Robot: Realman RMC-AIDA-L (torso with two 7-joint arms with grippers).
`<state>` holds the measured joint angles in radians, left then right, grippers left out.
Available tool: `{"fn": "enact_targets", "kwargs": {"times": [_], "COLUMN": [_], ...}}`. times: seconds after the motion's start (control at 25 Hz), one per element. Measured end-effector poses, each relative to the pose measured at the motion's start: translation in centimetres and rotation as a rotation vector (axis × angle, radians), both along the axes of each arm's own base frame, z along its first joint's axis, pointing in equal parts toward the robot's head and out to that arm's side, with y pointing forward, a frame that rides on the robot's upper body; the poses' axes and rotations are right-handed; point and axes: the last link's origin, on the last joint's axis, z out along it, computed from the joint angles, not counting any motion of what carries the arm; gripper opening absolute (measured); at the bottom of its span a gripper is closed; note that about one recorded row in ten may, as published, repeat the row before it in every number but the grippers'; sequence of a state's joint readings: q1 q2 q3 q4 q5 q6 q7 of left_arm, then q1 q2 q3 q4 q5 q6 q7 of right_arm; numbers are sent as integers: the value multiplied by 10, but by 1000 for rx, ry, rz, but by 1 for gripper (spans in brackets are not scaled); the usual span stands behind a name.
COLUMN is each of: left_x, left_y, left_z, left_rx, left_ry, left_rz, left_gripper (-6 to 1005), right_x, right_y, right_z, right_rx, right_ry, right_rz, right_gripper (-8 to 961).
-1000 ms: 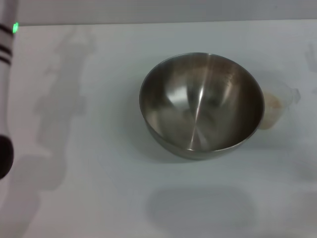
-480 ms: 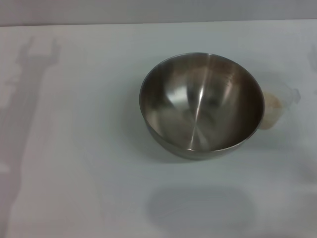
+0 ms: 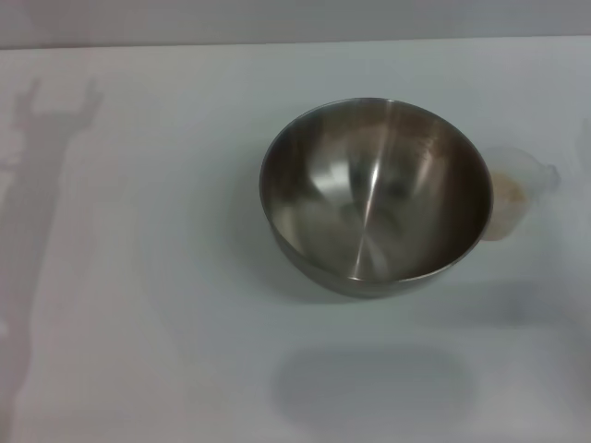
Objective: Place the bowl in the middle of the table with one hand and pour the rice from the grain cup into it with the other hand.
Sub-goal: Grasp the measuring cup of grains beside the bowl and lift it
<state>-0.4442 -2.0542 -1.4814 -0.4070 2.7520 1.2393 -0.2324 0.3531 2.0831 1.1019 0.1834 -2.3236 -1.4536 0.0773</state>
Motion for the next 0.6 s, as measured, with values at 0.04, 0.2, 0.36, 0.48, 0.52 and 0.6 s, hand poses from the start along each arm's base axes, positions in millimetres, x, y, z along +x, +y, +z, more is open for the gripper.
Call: {"fn": "enact_targets", "kwargs": {"times": [0.04,0.2,0.36,0.48,0.52,0.6], "left_x": [0,0,0,0,0,0], "left_y": [0,1,5,6,6,5], "left_z": [0,-2,-2,-2,-2,0], "left_rx": [1,-5,-19,-22,-22,-16], "left_ry": [1,7,10,12,12,15], "left_rz": [1,6,18,22,22,17], "left_gripper": [817,844,844,844,844,844], "right_x": [1,6,7,7,7,12], "right_y": [-5,-31,-51,-67,-73,-85], "right_z": [-3,-18,-38,-50,-53,-56], "right_rx": [-11,-71,-150,-202,-214,-217], "right_ry": [6,30,50,57,59,65], "right_rz": [1,0,-2,-6,-9,-31], "right_gripper": [702,703,703,703,703,703]}}
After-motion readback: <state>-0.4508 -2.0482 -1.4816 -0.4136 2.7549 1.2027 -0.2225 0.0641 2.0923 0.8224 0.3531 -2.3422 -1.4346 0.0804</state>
